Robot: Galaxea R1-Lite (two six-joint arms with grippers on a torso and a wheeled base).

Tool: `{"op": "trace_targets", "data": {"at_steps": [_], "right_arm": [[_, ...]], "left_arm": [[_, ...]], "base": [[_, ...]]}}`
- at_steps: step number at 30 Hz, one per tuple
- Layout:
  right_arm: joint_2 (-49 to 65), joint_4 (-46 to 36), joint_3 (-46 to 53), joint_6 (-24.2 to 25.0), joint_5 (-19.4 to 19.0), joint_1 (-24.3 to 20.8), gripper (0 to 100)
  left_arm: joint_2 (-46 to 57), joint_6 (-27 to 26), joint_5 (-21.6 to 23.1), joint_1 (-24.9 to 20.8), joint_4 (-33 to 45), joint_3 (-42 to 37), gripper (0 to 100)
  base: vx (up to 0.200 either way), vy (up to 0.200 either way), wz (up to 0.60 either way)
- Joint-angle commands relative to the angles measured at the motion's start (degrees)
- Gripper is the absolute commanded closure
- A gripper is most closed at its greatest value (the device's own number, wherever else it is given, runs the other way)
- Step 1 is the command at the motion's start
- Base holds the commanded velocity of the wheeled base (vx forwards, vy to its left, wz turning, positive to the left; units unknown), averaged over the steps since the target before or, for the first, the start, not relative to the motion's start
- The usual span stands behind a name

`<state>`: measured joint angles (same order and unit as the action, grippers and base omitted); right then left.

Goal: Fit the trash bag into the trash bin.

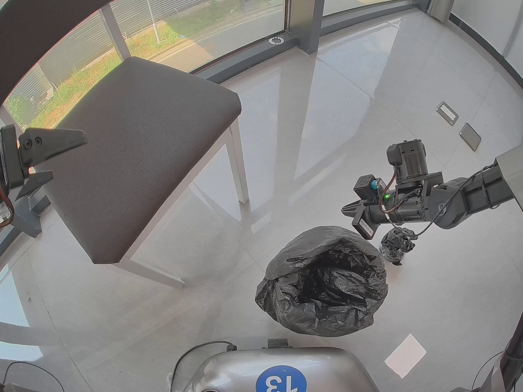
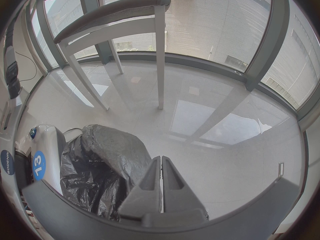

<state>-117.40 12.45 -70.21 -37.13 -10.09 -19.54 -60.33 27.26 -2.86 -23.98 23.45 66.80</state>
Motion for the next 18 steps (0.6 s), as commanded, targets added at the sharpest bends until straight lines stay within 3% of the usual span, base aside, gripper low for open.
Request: {"op": "trace_targets", "data": {"at_steps": [1, 14, 15, 18], "right_arm": [[-1.43, -0.05, -1.25, 0.13, -0.10, -0.15, 100], [-1.26, -4.36, 2.62, -0.57, -0.19, -0.32, 100], [-1.34, -4.45, 2.44, -0.40, -0.19, -0.32, 0], [-1.26, -4.36, 1.74, -0.22, -0.19, -0.32, 0]], "left_arm": [[0.30, 0.08, -0.04, 0.07, 0.01, -0.01, 0], [0.57, 0.08, 0.05, 0.69, -0.43, -0.71, 0], [0.57, 0.08, 0.05, 0.69, -0.43, -0.71, 0], [0.65, 0.08, 0.05, 0.78, -0.43, -0.71, 0]], "base": [[0.000, 0.000, 0.00], [0.000, 0.000, 0.00], [0.000, 0.000, 0.00], [0.000, 0.000, 0.00]]}}
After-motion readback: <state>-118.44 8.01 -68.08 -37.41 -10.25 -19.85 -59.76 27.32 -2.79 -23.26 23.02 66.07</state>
